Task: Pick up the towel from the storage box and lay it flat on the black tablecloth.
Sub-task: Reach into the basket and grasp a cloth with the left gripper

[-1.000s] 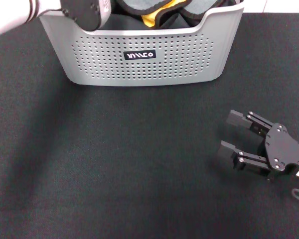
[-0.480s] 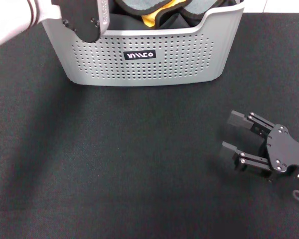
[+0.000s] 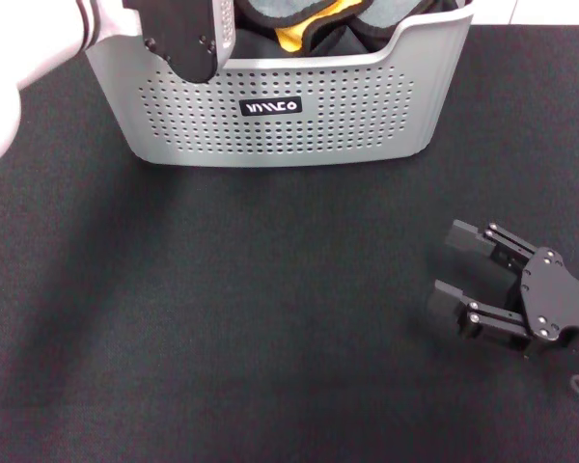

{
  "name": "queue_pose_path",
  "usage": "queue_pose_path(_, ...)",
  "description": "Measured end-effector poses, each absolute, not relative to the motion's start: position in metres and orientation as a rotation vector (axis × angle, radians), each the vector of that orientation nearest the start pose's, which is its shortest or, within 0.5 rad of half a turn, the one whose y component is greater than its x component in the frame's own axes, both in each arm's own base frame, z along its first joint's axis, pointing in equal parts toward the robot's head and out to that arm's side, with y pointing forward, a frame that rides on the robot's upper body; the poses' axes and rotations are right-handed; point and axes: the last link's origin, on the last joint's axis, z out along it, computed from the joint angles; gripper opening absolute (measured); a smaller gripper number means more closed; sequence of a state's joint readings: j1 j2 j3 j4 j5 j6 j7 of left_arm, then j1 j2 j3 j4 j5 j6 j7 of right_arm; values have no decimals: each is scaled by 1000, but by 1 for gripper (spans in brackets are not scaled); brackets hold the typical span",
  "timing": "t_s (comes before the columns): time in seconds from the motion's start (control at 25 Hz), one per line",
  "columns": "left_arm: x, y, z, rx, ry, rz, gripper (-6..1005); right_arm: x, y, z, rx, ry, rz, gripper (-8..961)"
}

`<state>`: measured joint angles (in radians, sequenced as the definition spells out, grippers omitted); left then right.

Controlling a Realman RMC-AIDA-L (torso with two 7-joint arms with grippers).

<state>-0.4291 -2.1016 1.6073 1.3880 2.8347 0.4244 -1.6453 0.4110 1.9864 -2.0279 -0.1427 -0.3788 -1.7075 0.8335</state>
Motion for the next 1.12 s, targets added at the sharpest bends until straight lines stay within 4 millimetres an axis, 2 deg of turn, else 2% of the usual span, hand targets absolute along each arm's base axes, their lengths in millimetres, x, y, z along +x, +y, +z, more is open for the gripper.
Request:
queue_pose_path(0.32,-134,419,30,-1880,723,455,662,266,246,-38,-2519,540,1337,827)
queue_pose_path(0.52,-141,421,24,-1905,728,485,553,267,246,-38,-2518,534,1335,825)
queue_pose_path(0.76,-145,425,21,-1919,723,501,347,267,246,-39,-2517,535,1335,824)
queue_pose_path(1.12,-146,424,20,-1923,718,501,95,268,244,-39,-2514,542,1333,821)
